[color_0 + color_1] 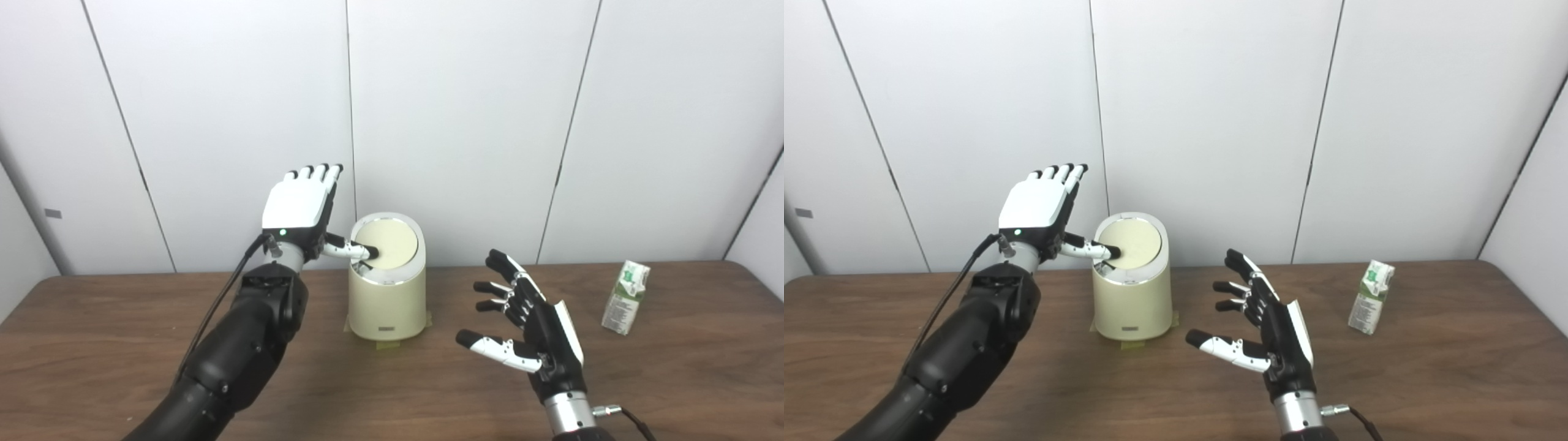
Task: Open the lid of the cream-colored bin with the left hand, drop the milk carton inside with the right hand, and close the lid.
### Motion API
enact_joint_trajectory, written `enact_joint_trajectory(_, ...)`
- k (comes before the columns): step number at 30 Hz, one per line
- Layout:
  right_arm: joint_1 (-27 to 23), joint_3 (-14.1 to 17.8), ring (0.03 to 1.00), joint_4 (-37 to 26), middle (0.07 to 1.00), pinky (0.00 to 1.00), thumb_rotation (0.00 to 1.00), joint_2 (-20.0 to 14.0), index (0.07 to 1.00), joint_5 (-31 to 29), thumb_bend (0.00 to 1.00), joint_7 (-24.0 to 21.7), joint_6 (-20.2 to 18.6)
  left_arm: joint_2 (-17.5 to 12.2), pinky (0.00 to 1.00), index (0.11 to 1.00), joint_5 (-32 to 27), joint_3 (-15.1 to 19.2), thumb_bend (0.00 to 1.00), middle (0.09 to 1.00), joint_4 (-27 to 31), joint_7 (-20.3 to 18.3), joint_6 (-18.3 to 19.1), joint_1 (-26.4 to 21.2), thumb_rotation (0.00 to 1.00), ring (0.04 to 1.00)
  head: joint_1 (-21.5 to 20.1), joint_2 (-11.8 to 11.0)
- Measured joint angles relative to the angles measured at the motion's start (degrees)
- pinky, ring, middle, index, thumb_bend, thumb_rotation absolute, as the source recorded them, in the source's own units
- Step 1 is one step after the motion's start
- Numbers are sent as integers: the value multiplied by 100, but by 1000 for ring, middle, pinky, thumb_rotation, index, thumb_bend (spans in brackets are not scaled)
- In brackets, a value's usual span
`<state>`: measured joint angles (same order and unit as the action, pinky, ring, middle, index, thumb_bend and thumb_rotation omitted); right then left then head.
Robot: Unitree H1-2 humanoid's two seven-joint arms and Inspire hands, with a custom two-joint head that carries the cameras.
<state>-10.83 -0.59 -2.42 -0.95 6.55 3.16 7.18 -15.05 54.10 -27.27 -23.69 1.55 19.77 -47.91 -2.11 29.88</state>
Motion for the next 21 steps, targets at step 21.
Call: enact_joint_trajectory(21,5,-11,721,-24,876,611,277,-12,872,-1,762,-52,-22,7,1000,1000,-59,416,1000,1000,323,4,-31,68,435,1000,18,35)
